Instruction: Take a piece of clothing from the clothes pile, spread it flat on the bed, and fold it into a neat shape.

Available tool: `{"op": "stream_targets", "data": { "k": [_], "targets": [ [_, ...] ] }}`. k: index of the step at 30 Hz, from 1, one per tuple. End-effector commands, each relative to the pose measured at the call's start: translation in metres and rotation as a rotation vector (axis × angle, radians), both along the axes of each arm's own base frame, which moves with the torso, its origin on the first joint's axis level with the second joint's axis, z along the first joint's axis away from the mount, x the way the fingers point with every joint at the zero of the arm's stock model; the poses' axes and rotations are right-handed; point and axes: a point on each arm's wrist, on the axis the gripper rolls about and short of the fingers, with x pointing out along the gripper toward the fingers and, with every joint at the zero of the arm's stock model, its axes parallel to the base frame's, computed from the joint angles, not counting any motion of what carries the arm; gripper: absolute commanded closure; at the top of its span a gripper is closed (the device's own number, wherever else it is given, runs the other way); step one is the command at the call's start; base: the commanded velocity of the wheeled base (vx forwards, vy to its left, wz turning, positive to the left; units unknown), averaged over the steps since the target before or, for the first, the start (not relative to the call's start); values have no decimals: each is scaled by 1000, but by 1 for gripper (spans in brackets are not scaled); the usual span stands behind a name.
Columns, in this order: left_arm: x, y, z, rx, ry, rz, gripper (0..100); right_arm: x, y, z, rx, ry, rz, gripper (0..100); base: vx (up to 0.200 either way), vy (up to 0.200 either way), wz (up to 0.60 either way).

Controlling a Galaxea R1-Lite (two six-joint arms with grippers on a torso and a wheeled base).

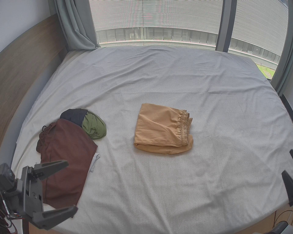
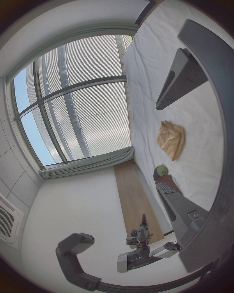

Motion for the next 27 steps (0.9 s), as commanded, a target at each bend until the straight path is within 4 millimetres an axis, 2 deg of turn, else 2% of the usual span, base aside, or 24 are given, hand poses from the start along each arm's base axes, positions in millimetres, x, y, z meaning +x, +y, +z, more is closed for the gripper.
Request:
{"op": "stream_targets", "data": {
  "k": [1, 3, 6, 9, 13, 15, 16, 23, 27],
  "targets": [
    [-81, 40, -22, -51, -97, 260, 0, -55, -5, -70, -118, 49, -221, 0, 0, 0, 0],
    [-97, 44, -36, -45, -94, 275, 0, -53, -10, -76, -134, 117, -423, 0, 0, 0, 0],
    [-111, 46, -56, -30, -69, 342, 0, -53, -11, -76, -119, 124, -507, 0, 0, 0, 0],
    [-113, 46, -67, 10, -33, 396, 0, -53, -11, -76, -113, 123, -491, 0, 0, 0, 0],
    [-111, 46, -72, 36, -1, 526, 0, -53, -10, -76, -51, 142, -447, 0, 0, 0, 0],
    [-111, 46, -72, 36, -1, 526, 0, -53, -10, -76, -51, 142, -447, 0, 0, 0, 0],
    [-117, 45, -88, 95, 29, 629, 0, -53, -11, -76, -37, 144, -460, 0, 0, 0, 0],
    [-115, 52, -84, 82, 5, 939, 0, -53, -9, -75, -52, 133, -408, 0, 0, 0, 0],
    [-114, 56, -93, 161, 69, 1104, 0, -53, -9, -75, -58, 132, -409, 0, 0, 0, 0]
  ]
}}
